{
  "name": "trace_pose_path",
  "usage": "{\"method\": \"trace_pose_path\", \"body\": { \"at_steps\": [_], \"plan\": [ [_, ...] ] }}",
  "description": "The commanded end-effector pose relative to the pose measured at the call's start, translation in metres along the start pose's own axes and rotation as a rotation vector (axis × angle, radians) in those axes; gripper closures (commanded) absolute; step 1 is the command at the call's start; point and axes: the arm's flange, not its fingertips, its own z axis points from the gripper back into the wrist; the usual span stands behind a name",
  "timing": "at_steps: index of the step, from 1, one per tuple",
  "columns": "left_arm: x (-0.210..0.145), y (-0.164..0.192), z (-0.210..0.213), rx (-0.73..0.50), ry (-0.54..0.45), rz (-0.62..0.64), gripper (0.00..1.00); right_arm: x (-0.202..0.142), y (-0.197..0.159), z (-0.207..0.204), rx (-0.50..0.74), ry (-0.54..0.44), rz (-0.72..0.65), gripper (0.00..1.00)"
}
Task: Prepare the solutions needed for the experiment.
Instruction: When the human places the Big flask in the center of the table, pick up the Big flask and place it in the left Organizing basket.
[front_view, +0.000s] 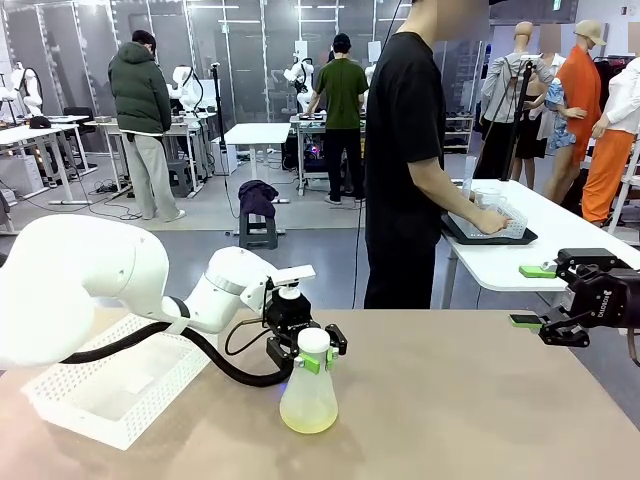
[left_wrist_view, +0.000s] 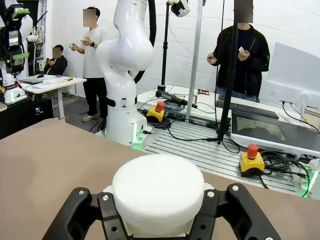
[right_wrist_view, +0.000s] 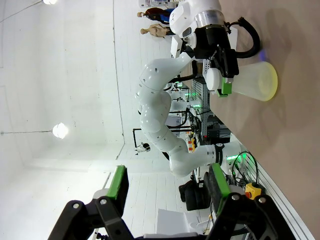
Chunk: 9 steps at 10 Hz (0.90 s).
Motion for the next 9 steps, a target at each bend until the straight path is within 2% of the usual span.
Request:
{"method": "trace_pose_path", "body": {
  "at_steps": [1,6,7,9],
  "plan": [
    [0.005,-0.004,0.005,0.030,0.013,0.025,1.00,0.000,0.002,0.000,0.000,-0.001,0.007,0.19],
    [0.062,-0.020,0.012,0.001,0.058,-0.024,1.00,0.000,0.002,0.000,0.000,-0.001,0.007,0.19],
    [0.075,-0.021,0.020,0.017,0.040,-0.015,1.00,0.000,0.002,0.000,0.000,-0.001,0.007,0.19],
    [0.099,-0.048,0.047,0.087,-0.002,-0.013,1.00,0.000,0.002,0.000,0.000,-0.001,0.007,0.19]
  ]
}}
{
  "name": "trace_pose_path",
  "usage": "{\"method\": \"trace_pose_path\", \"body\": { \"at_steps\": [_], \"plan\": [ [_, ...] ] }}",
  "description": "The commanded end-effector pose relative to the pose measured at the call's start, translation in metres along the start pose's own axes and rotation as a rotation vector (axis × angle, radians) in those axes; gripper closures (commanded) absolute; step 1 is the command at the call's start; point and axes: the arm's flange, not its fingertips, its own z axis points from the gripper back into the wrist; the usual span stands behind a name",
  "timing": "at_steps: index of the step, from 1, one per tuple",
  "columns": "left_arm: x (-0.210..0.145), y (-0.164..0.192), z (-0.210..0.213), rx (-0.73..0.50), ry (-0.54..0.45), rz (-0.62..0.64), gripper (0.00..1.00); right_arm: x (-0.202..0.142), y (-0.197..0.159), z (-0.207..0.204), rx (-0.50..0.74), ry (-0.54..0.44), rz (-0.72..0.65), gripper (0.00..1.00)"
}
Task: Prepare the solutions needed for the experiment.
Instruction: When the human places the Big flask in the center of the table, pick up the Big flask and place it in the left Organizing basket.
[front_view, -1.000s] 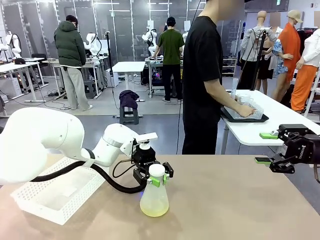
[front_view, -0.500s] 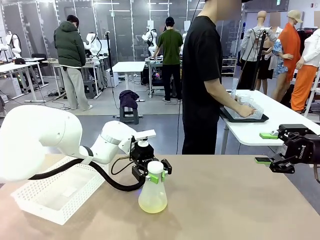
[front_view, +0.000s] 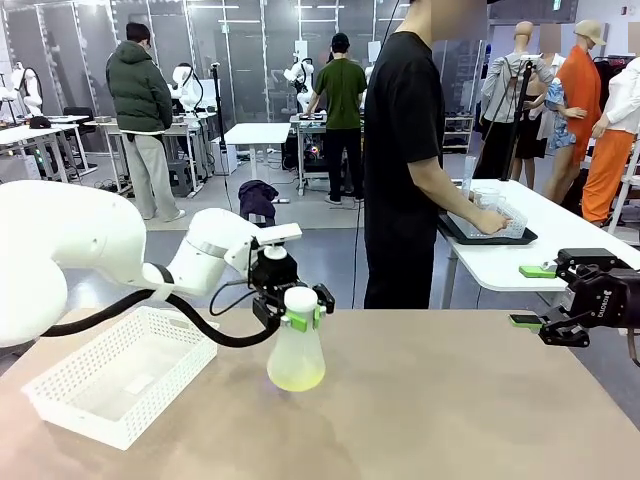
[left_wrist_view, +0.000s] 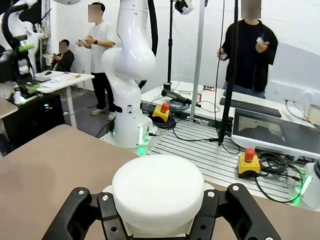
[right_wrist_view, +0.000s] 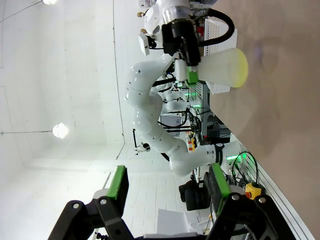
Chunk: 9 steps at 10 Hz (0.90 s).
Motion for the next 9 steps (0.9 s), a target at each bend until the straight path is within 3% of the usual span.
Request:
{"method": "trace_pose_path", "body": {
  "at_steps": [1,5,9],
  "plan": [
    [0.030,-0.036,0.023,0.077,-0.046,0.000,1.00,0.000,0.002,0.000,0.000,-0.001,0.007,0.19],
    [0.081,-0.111,0.077,0.306,0.051,-0.070,1.00,0.000,0.002,0.000,0.000,-0.001,0.007,0.19],
    [0.085,-0.222,0.142,0.635,0.050,-0.083,1.00,0.000,0.002,0.000,0.000,-0.001,0.007,0.19]
  ]
}}
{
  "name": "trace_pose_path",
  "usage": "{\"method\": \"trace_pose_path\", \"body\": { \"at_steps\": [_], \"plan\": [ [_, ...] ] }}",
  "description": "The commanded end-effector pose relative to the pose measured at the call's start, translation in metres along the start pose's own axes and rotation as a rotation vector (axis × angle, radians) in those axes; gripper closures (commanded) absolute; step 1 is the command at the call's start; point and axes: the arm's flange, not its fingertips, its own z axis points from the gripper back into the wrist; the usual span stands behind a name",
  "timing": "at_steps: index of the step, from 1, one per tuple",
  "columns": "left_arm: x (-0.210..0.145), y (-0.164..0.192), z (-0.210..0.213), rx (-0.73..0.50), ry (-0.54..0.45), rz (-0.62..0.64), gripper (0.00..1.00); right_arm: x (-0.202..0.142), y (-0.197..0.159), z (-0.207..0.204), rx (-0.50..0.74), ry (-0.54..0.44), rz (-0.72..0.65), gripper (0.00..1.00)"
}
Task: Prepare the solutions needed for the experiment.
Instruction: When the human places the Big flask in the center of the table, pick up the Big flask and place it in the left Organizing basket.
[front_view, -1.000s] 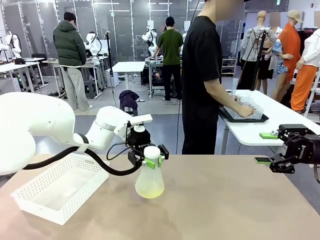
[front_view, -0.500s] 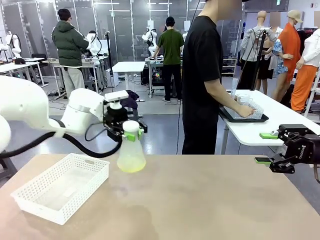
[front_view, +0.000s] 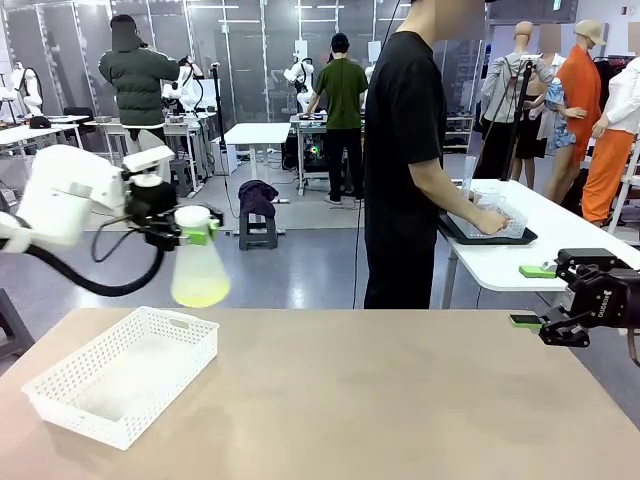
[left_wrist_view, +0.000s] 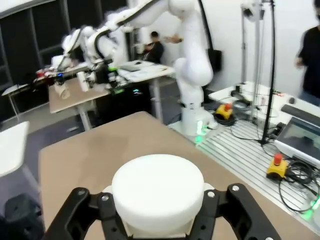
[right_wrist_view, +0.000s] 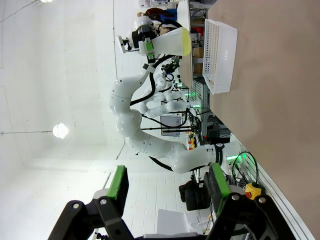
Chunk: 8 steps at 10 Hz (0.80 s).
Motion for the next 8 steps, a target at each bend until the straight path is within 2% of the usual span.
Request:
{"method": "trace_pose_path", "body": {
  "at_steps": [1,4,8],
  "plan": [
    [-0.014,-0.043,0.020,0.167,-0.022,-0.002,1.00,0.000,0.003,0.000,0.000,-0.001,0.007,0.19],
    [-0.050,-0.088,0.072,0.311,-0.084,0.030,1.00,0.000,0.003,0.000,0.000,-0.001,0.007,0.19],
    [-0.102,-0.120,0.100,0.351,-0.158,0.071,1.00,0.000,0.003,0.000,0.000,-0.001,0.007,0.19]
  ]
}}
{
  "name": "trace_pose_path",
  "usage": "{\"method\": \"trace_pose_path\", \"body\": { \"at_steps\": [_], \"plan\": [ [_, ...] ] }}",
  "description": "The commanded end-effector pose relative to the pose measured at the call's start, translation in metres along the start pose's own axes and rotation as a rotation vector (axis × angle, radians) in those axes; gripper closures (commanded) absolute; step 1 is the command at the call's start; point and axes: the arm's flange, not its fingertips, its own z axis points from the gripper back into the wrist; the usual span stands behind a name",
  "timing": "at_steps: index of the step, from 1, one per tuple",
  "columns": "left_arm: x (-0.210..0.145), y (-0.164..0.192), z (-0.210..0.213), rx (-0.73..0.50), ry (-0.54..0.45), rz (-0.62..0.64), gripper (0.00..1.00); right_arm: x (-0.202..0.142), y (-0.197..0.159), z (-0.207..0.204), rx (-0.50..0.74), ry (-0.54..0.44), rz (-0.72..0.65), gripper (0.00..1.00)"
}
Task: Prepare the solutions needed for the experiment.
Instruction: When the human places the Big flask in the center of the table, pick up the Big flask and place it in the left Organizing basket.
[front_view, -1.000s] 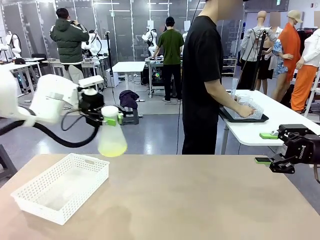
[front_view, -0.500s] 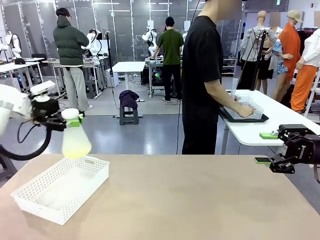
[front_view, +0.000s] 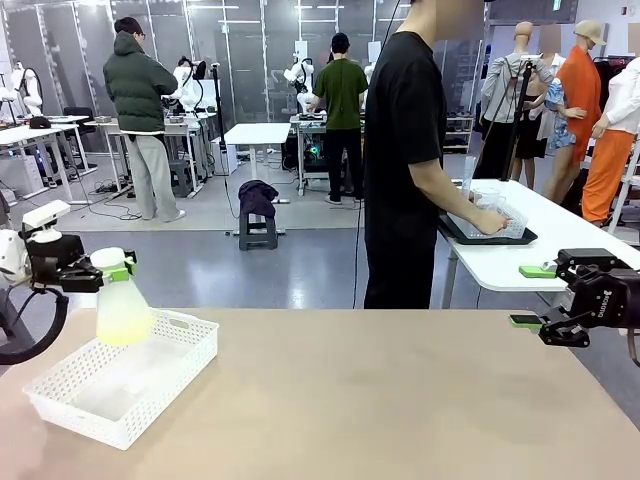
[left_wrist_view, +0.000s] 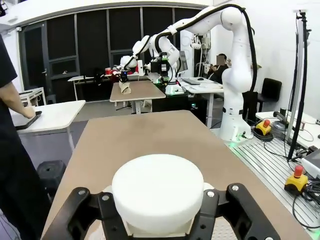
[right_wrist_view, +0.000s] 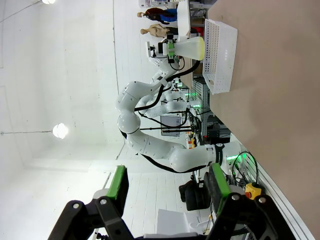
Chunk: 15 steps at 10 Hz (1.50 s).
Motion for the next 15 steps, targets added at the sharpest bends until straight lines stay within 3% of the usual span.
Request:
{"method": "trace_pose_path", "body": {
  "at_steps": [1,4,15],
  "plan": [
    [-0.007,-0.006,0.004,0.016,-0.052,-0.007,1.00,0.000,0.003,0.000,0.000,-0.001,0.007,0.19],
    [-0.025,-0.015,0.007,0.014,-0.014,0.026,1.00,0.000,0.003,0.000,0.000,-0.001,0.007,0.19],
    [-0.090,-0.009,0.002,-0.045,-0.066,0.075,1.00,0.000,0.003,0.000,0.000,-0.001,0.007,0.19]
  ]
}}
